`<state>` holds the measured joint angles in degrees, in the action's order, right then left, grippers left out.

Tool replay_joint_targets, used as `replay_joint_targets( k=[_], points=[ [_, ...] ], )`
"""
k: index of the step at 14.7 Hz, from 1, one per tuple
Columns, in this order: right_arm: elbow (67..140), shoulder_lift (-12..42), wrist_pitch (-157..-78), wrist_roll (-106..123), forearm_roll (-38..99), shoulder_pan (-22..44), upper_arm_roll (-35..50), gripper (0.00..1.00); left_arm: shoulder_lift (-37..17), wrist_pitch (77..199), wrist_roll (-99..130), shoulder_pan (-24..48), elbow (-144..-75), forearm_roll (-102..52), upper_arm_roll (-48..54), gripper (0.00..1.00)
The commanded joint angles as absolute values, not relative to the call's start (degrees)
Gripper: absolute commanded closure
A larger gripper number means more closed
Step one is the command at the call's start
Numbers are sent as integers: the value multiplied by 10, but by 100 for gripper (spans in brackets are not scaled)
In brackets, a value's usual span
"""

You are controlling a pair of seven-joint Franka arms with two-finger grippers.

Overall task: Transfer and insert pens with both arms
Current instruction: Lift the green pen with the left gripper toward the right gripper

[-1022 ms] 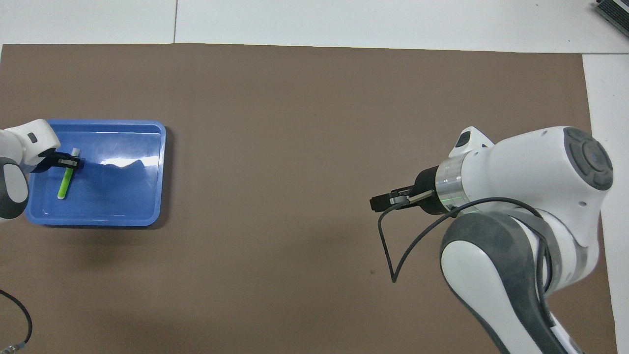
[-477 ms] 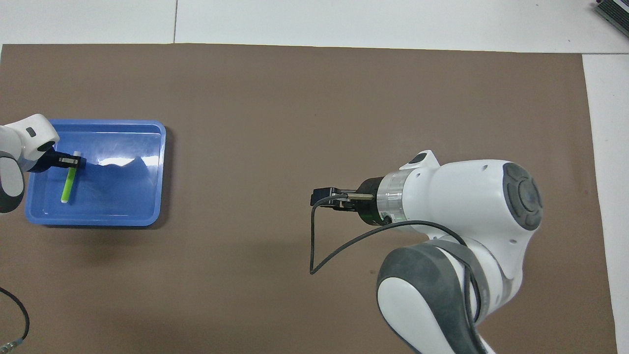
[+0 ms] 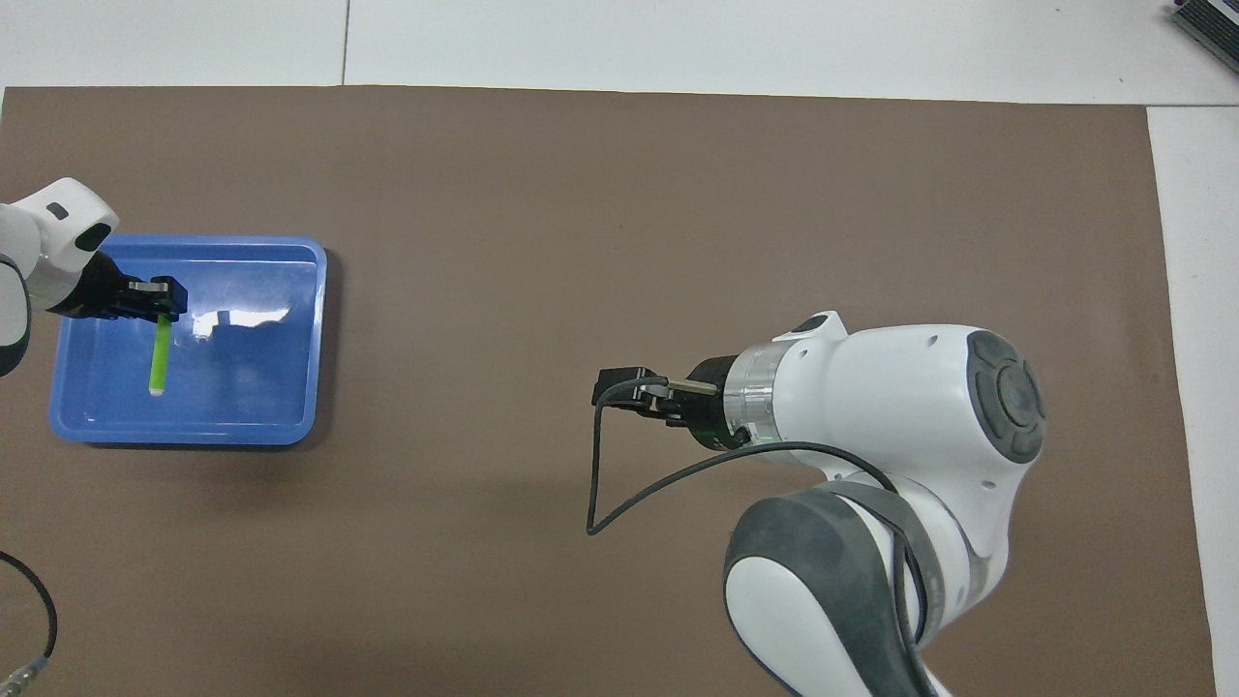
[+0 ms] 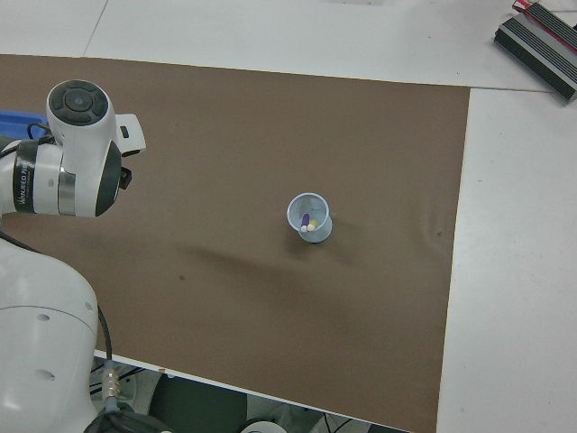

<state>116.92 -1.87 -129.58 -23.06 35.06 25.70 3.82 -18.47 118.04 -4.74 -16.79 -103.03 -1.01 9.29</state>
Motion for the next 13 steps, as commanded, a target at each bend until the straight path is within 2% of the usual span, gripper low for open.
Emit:
replay_joint_targets(
  k=[1, 7, 13],
  points=[
    [1175, -21, -1302, -232, 367, 258, 38, 0, -140, 1123, 40, -144, -1036, -38, 90, 100],
    [1175, -23, -1287, -235, 363, 258, 38, 0, -82, 1049, 266, -118, -1042, -155, 90, 100],
    [1176, -26, -1271, -236, 297, 272, 39, 0, -45, 1041, 508, -80, -1078, -292, 90, 100]
  ],
)
